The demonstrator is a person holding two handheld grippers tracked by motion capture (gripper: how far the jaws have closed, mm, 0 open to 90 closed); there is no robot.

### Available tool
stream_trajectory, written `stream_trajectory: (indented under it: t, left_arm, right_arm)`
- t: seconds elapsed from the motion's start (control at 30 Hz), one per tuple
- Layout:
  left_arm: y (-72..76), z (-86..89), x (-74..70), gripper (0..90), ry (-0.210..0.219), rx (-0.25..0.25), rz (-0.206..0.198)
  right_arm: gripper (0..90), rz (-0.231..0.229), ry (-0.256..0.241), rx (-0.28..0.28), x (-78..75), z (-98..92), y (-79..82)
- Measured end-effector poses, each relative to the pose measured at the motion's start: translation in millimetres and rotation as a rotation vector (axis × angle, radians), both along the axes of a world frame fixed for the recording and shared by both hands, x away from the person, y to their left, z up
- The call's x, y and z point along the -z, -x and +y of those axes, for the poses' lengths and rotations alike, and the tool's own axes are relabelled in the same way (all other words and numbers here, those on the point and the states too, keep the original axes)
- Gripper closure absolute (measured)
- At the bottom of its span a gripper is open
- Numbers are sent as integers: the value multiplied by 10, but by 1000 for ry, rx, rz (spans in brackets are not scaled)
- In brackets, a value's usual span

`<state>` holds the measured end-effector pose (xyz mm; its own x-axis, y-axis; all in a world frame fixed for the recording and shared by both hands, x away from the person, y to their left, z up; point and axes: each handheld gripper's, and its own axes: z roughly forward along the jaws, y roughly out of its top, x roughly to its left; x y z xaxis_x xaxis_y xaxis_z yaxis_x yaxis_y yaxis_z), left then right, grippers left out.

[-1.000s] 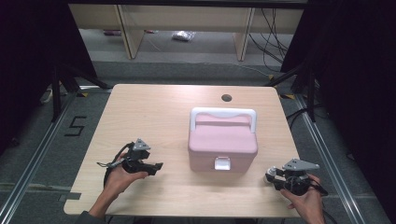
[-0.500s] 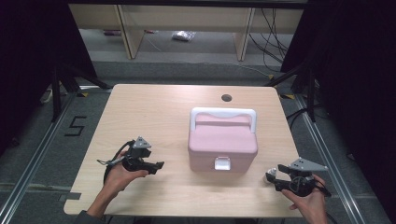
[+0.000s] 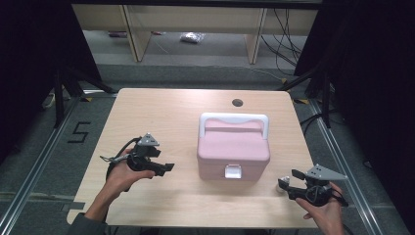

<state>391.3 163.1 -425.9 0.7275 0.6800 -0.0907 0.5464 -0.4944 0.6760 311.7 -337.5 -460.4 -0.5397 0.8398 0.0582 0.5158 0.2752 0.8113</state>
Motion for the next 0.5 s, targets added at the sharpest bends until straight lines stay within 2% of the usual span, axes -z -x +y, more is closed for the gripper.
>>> stream_trajectory:
  t: [0.07,0.13,0.2,0.23,0.27,0.37,0.4,0.43,0.47,0.5]
  left_arm:
    - [-39,-35,-37,226,-10,21,13]
    - [-88,-63,-79,216,-15,35,11]
    - [-133,-100,-136,203,-19,43,10]
    - [-177,-144,-209,188,-22,62,8]
    - [-177,-144,-209,188,-22,62,8]
    - [-236,-214,-345,188,-22,80,-14]
    - [-260,-239,-396,188,-28,89,-13]
    - [-296,-300,-493,188,-44,99,-19]
    - [-296,-300,-493,188,-44,99,-19]
    - [-316,-329,-543,188,-60,110,-22]
  right_arm:
    - [321,1,-2,0,0,2,-1]
    - [318,31,-30,13,-1,26,17]
    - [314,16,-22,9,2,26,11]
    - [313,-12,-1,-5,2,15,-8]
    - [313,-12,-1,-5,2,15,-8]
    - [307,-6,-14,-5,6,31,-9]
    - [305,-14,-1,-4,5,29,-14]
    - [305,23,-34,8,10,63,2]
    - [305,-11,-15,-8,15,48,-21]
    - [305,-11,-15,-8,15,48,-21]
